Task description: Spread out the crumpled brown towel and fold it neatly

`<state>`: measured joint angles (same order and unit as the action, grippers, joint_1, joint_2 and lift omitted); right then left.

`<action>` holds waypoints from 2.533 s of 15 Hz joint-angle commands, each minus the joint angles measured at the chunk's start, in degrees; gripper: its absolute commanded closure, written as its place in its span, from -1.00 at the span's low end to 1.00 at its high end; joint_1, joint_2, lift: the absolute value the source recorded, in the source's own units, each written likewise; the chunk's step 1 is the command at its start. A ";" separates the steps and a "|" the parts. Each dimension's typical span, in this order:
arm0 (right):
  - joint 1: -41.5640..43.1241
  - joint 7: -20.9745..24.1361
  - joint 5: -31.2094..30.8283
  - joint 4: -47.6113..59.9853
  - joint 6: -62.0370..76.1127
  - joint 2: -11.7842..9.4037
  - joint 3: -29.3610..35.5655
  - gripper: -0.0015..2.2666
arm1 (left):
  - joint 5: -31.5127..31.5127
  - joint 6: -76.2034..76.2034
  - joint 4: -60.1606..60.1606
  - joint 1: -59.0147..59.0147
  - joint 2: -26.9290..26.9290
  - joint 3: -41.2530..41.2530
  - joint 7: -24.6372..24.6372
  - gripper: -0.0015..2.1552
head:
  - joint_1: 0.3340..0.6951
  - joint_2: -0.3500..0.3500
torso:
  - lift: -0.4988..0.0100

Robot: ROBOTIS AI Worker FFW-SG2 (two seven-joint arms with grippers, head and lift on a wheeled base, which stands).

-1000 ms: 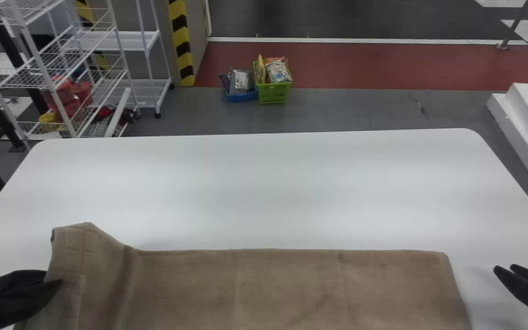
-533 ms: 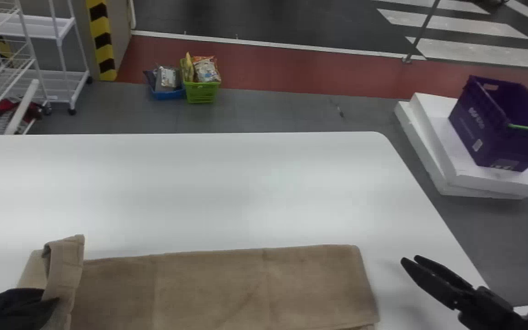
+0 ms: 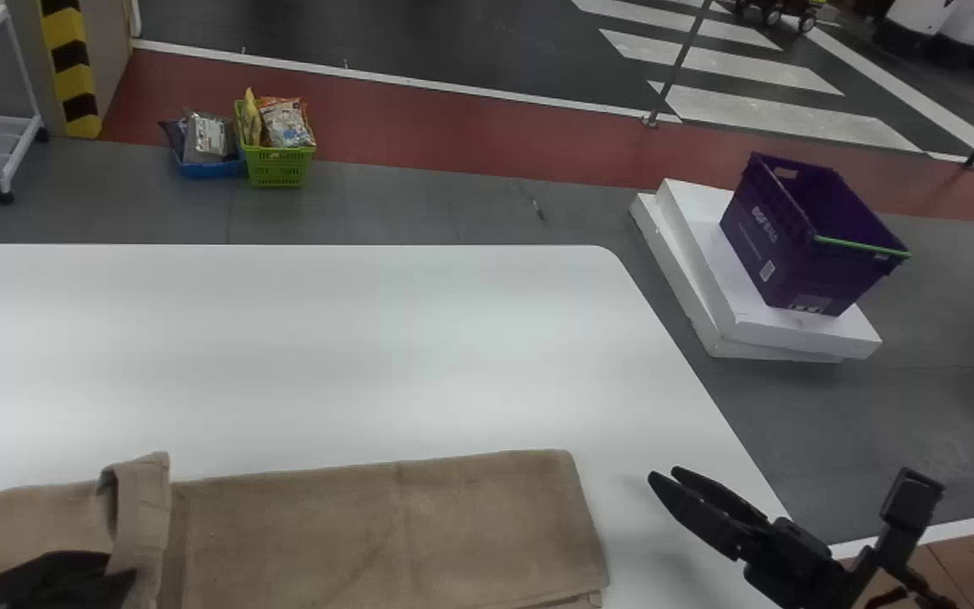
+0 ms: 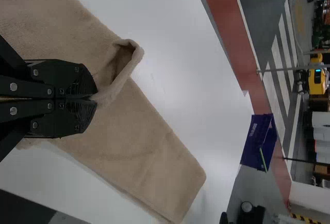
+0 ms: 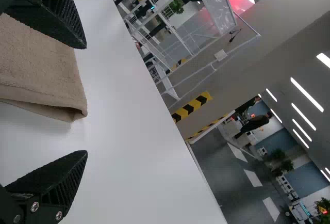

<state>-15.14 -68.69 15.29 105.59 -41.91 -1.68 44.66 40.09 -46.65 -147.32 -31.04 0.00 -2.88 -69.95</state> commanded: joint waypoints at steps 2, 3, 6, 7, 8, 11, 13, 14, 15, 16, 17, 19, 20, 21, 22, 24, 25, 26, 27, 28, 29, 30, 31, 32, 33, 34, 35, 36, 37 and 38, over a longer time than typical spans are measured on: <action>0.02 0.05 0.00 -0.38 0.47 -0.08 0.16 -0.93 | 2.54 -0.78 0.37 -0.16 -0.15 -5.38 2.27 0.52 | 1.00 -1.00 | 0.46; 0.02 -0.04 0.00 -0.47 0.64 -0.08 0.16 -0.93 | 3.68 -0.78 0.72 0.28 -0.15 -6.79 3.59 0.53 | 1.00 -1.00 | 0.46; 0.02 -0.04 0.00 -0.82 1.17 -0.08 0.16 -0.93 | 3.95 -2.54 2.74 3.36 -0.15 -9.34 6.31 0.59 | 1.00 -1.00 | 0.46; 0.02 -0.04 0.09 -1.09 1.35 -0.17 0.34 -0.93 | 3.95 -4.29 2.83 4.06 -0.15 -10.30 6.75 0.59 | 1.00 -1.00 | 0.46; 0.02 -0.04 0.00 -1.17 1.70 -0.17 0.69 -0.93 | 4.21 -4.64 3.01 4.32 -0.15 -11.45 7.02 0.59 | 1.00 -1.00 | 0.46; 0.11 -0.57 0.26 -1.61 1.70 -0.34 1.30 -0.93 | 6.93 -5.00 4.33 4.41 -0.15 -16.28 7.81 0.59 | 1.00 -1.00 | 0.46; 0.20 -0.65 0.26 -1.88 1.87 -0.52 1.39 -0.93 | 7.11 -7.81 5.03 4.68 -0.15 -19.18 9.74 0.59 | 1.00 -1.00 | 0.46; 0.28 -0.65 0.26 -1.97 1.87 -0.52 1.39 -0.93 | 7.20 -7.81 5.73 5.03 -0.15 -20.41 10.97 0.59 | 1.00 -1.00 | 0.46; 0.28 -0.65 0.26 -2.05 2.05 -0.61 1.39 -0.93 | 7.20 -7.98 6.52 5.64 -0.15 -21.03 12.20 0.59 | 1.00 -1.00 | 0.46; 0.37 -0.74 0.26 -2.23 2.05 -0.69 1.39 -0.93 | 7.11 -7.98 7.49 6.35 -0.15 -21.82 13.87 0.59 | 1.00 -1.00 | 0.46; 0.46 -0.65 0.26 -2.49 2.40 -0.87 1.39 -0.93 | 6.76 -8.51 8.37 7.40 -0.15 -22.52 15.45 0.59 | 1.00 -1.00 | 0.46; 0.81 -0.65 0.18 -3.02 2.40 -1.13 1.57 -0.93 | 6.41 -11.85 9.25 9.60 -0.15 -24.02 16.51 0.59 | 1.00 -1.00 | 0.46; 0.81 -0.74 0.18 -3.20 2.58 -1.22 1.74 -0.93 | 6.49 -13.43 9.51 10.48 -0.15 -25.07 16.86 0.59 | 1.00 -1.00 | 0.46; 0.81 -0.74 0.18 -3.28 2.58 -1.22 1.92 -0.93 | 6.58 -13.96 9.86 10.74 -0.15 -25.95 17.30 0.59 | 1.00 -1.00 | 0.46; 0.90 -0.74 0.26 -3.37 2.40 -1.22 2.09 -0.93 | 6.67 -14.31 10.22 10.92 -0.15 -26.92 18.00 0.59 | 1.00 -1.00 | 0.46; 0.81 -1.01 0.18 -3.46 2.58 -1.22 2.71 -0.93 | 6.85 -14.31 10.39 11.00 -0.15 -28.23 18.71 0.59 | 1.00 -1.00 | 0.46; 0.81 -1.01 0.26 -3.55 2.58 -1.22 2.80 -0.93 | 6.85 -14.31 10.48 11.09 -0.15 -28.67 19.41 0.58 | 1.00 -1.00 | 0.46; 0.81 -1.09 0.18 -3.55 2.40 -1.22 2.88 -0.93 | 6.85 -14.84 10.65 11.44 -0.15 -29.20 20.11 0.59 | 1.00 -1.00 | 0.46; 0.81 -1.09 0.26 -3.64 2.58 -1.22 2.97 -0.93 | 6.76 -16.25 11.09 12.32 -0.15 -29.82 21.25 0.59 | 1.00 -1.00 | 0.46; 0.81 -1.09 0.26 -3.64 2.40 -1.22 2.88 -0.93 | 6.23 -16.42 11.80 13.11 -0.15 -30.17 22.57 0.59 | 1.00 -1.00 | 0.46; 0.81 -1.09 0.26 -3.55 2.40 -1.13 2.88 -0.93 | 6.23 -17.12 12.68 13.99 -0.15 -30.70 23.54 0.59 | 1.00 -1.00 | 0.46; 0.81 -1.09 0.35 -3.55 2.40 -1.13 2.88 -0.93 | 6.14 -17.48 13.20 14.52 -0.15 -31.22 24.42 0.59 | 1.00 -1.00 | 0.46; 0.72 -1.09 0.35 -3.55 2.40 -1.13 2.88 -0.93 | 6.14 -18.88 13.38 15.05 -0.15 -32.10 24.68 0.59 | 1.00 -1.00 | 0.46; 0.63 -1.09 0.44 -3.55 2.40 -1.13 2.88 -0.93 | 6.23 -19.06 13.47 15.13 -0.15 -32.72 24.86 0.59 | 1.00 -1.00 | 0.46; 0.63 -1.09 0.44 -3.55 2.40 -1.13 2.97 -0.93 | 6.23 -19.41 13.47 15.13 -0.15 -33.24 25.03 0.59 | 1.00 -1.00 | 0.46; 0.63 -1.09 0.44 -3.55 2.40 -1.13 2.97 -0.93 | 6.41 -20.11 13.56 15.05 -0.15 -33.60 25.21 0.59 | 1.00 -1.00 | 0.46; 0.55 -1.09 0.44 -3.55 2.40 -1.13 3.06 -0.93 | 6.58 -20.29 14.08 15.13 -0.15 -34.30 25.12 0.57 | 1.00 -1.00 | 0.46; 0.55 -1.09 0.44 -3.55 2.40 -1.13 2.97 -0.93 | 6.32 -20.11 14.70 15.13 -0.15 -34.30 25.47 0.19 | 1.00 -1.00 | 0.46; 0.55 -1.09 0.44 -3.64 2.40 -1.13 2.88 -0.93 | 5.79 -20.11 15.49 15.13 -0.15 -34.39 27.67 -0.87 | 1.00 -1.00 | 0.46; 0.55 -1.09 0.53 -3.64 2.40 -1.13 2.88 -0.93 | 5.79 -19.59 16.19 15.13 -0.15 -34.56 28.64 -1.00 | 1.00 -1.00 | 0.46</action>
<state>-14.58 -69.78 15.74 102.04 -39.51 -2.81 47.64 46.14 -66.67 -132.20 -15.91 0.00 -37.22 -42.10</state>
